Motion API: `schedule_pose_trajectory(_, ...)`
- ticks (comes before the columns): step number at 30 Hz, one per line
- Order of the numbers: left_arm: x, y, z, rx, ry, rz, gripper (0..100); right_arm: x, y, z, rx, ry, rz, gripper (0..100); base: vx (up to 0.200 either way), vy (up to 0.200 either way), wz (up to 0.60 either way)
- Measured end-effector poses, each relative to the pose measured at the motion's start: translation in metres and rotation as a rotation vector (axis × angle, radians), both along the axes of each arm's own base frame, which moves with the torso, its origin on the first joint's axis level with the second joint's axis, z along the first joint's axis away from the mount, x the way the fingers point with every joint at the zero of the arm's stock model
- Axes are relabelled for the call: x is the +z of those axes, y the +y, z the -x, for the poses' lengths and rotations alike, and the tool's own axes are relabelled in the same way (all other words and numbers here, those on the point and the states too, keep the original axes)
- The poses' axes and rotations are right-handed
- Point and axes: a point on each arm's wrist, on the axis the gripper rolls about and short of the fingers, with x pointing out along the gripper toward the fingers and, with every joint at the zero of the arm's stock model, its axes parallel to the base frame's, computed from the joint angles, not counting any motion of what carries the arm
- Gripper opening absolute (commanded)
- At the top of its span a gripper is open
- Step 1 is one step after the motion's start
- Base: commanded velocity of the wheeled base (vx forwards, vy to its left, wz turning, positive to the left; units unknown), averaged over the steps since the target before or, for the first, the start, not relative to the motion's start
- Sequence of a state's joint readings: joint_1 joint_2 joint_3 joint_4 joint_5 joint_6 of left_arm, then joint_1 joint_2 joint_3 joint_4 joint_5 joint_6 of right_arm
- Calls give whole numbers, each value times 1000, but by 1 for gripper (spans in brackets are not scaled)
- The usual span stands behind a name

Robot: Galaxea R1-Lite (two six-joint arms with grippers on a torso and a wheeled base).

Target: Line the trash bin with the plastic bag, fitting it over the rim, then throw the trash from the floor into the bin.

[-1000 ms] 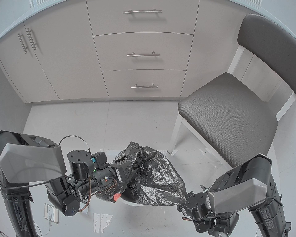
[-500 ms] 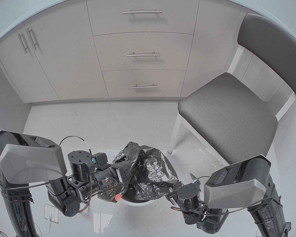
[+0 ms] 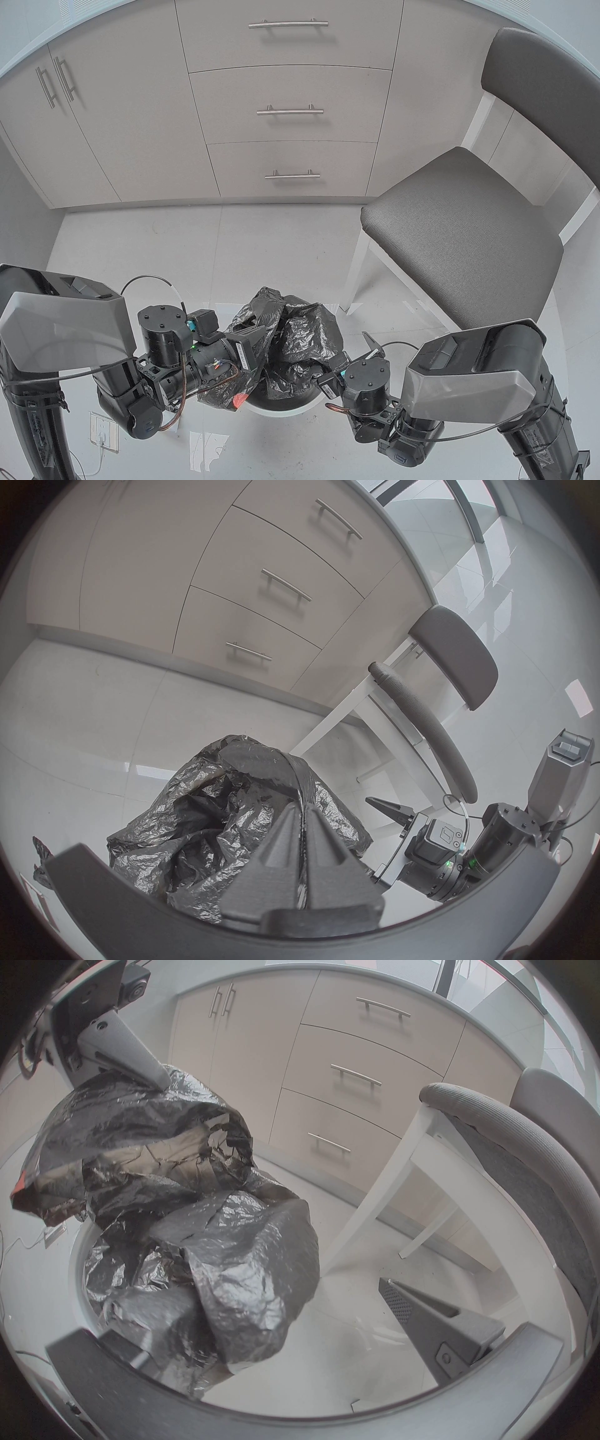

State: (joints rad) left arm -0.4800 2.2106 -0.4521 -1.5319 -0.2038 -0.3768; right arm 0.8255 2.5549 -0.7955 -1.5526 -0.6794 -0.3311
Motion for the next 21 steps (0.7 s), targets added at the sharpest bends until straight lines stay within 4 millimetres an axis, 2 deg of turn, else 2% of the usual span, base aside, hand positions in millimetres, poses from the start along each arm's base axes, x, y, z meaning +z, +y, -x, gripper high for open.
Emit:
schedule_pose_trajectory(9,-1,0,0,0,2,-1,0,2,26,-4,62,-32,-20,100,0,0,0)
schedule_pose_trajectory(14,-2,0,0,0,5,-3,0,-8,38,-4,97,-13,-4,100,0,0,0)
schedule_pose_trajectory(21,-3,0,-1,-1,6,-3,0,-23,42,-7,100,-6,10,100,0,0,0)
